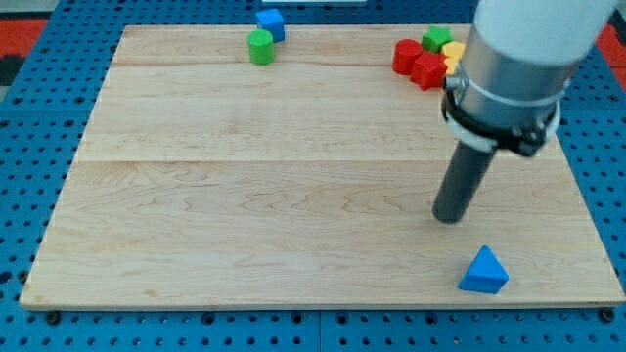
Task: Move the yellow blocks towards bottom
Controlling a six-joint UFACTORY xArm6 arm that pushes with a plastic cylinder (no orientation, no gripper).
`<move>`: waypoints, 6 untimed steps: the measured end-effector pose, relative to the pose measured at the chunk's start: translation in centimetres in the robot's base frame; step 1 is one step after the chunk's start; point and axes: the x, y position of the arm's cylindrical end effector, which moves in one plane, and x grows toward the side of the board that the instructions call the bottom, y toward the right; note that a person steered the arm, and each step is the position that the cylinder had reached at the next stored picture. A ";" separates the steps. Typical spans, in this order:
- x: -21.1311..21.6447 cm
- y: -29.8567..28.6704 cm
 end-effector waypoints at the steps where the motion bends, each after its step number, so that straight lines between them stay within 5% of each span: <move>1: -7.9 4.5; 3: -23.0 12.1; 4: -26.6 9.5; 6: -19.5 -0.1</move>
